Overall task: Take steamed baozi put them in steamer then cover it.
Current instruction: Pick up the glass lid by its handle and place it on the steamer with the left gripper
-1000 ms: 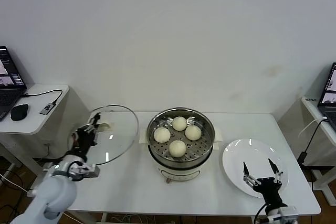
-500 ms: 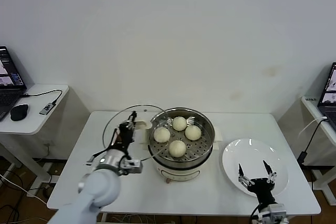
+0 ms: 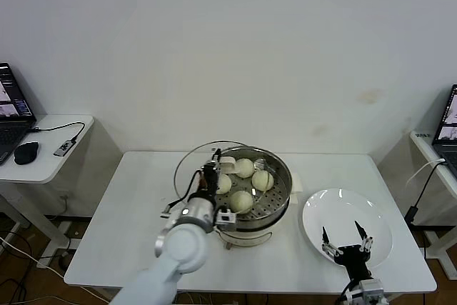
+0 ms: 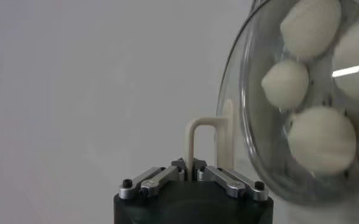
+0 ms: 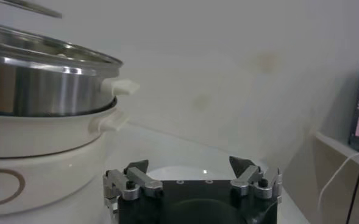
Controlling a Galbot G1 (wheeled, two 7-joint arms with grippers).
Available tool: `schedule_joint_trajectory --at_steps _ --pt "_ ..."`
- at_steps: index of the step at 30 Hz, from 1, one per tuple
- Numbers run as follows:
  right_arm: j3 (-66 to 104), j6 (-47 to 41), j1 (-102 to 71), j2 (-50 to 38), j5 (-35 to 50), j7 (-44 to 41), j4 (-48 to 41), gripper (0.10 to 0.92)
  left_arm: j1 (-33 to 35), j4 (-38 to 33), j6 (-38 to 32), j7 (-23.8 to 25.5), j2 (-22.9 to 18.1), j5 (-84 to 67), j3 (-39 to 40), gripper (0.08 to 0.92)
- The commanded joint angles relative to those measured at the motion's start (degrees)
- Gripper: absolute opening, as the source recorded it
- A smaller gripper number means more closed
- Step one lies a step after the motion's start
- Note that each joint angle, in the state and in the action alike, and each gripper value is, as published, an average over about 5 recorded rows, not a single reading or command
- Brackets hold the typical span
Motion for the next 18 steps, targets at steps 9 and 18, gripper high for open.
schedule_joint_trajectory --at_steps 9,18 --pt "0.1 0.6 -0.4 -0.1 -0.2 0.3 0.3 0.823 -2.7 7.7 0.4 1.6 -9.0 6.8 4.6 0.144" --pt "0.5 0.8 -0.7 -0.8 0.4 0.5 0.2 0.823 -2.9 10.6 -0.2 0.7 -10.1 7.1 4.2 0.144"
